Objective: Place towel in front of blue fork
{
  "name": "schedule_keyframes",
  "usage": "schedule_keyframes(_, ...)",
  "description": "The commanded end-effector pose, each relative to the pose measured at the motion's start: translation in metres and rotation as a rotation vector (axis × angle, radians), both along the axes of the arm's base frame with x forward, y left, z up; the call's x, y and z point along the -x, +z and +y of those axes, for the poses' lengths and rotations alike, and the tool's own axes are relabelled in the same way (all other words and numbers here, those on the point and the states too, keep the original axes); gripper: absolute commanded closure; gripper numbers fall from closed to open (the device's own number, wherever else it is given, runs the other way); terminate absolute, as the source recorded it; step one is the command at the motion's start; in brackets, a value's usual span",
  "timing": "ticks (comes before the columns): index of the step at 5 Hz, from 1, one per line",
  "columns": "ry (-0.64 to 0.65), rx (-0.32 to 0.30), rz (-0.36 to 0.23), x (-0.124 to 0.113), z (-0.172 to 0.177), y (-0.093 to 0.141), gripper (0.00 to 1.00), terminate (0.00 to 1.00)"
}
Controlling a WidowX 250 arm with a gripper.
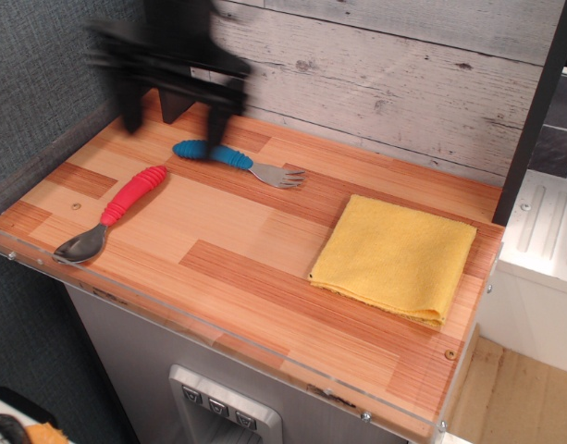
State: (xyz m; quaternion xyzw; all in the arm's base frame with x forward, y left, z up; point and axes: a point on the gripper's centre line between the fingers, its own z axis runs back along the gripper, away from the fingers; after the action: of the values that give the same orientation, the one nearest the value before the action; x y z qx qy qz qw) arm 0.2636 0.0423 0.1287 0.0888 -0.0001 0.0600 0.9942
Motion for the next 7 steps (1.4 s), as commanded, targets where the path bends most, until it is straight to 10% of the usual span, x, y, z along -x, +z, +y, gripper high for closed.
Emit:
schedule_keyframes(1,-0.12,0.033,-0.136,-0.036,-0.065,-0.026,0.0,0.0)
schedule_keyframes(3,-0.097,0.08,-0.137,-0.065,-0.114,-0.051,0.0,0.0)
schedule_keyframes(4,-0.122,0.12,-0.125,-0.078,-0.124,-0.07,1.0,0.0)
schedule_keyframes(7,-0.084,0.16,-0.129,-0.07,-0.12,-0.1,1.0,0.0)
